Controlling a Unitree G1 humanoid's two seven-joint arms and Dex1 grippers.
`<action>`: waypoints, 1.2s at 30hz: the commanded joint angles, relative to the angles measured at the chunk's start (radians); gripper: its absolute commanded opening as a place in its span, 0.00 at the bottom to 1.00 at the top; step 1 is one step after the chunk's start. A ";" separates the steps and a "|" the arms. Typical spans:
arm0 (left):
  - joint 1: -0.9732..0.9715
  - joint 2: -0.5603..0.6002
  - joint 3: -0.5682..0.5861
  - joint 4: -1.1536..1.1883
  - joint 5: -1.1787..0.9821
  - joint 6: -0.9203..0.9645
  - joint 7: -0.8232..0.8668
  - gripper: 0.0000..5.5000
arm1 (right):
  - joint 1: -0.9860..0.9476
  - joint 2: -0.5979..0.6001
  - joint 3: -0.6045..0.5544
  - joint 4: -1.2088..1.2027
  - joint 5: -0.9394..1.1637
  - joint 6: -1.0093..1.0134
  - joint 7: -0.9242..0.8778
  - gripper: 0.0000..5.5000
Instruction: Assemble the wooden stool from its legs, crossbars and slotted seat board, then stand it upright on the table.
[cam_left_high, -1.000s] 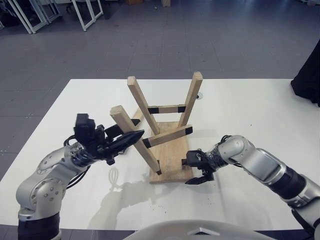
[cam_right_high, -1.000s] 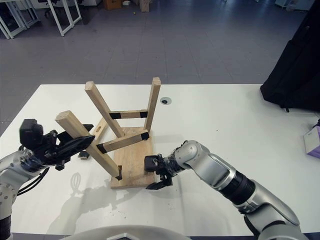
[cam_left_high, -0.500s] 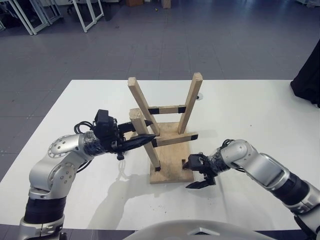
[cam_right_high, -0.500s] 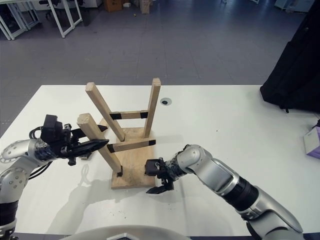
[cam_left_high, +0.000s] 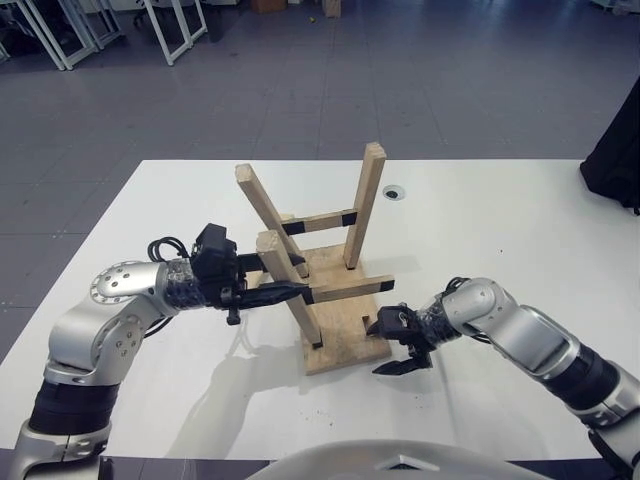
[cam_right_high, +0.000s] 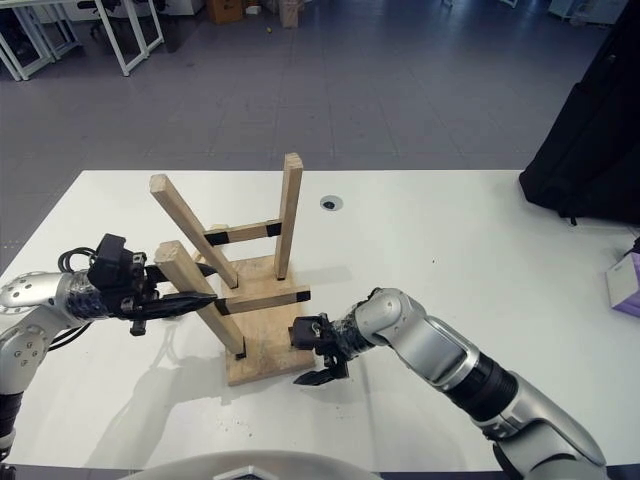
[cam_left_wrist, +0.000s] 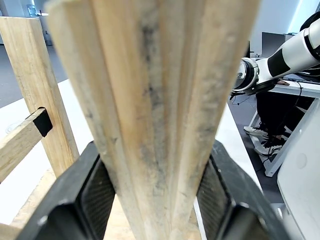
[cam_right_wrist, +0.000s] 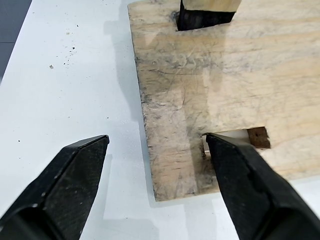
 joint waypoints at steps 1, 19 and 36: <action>0.146 -0.029 -0.076 -0.096 0.167 -0.004 0.159 0.37 | 0.054 -0.010 0.049 0.039 -0.038 0.039 -0.012 0.66; 0.442 0.040 -0.142 -0.012 0.340 -0.314 0.193 0.37 | 0.096 0.007 0.000 0.030 -0.003 0.107 -0.029 0.66; 0.359 0.051 -0.142 0.096 0.307 -0.289 0.241 0.46 | 0.154 0.040 -0.046 0.024 0.001 0.122 -0.086 0.66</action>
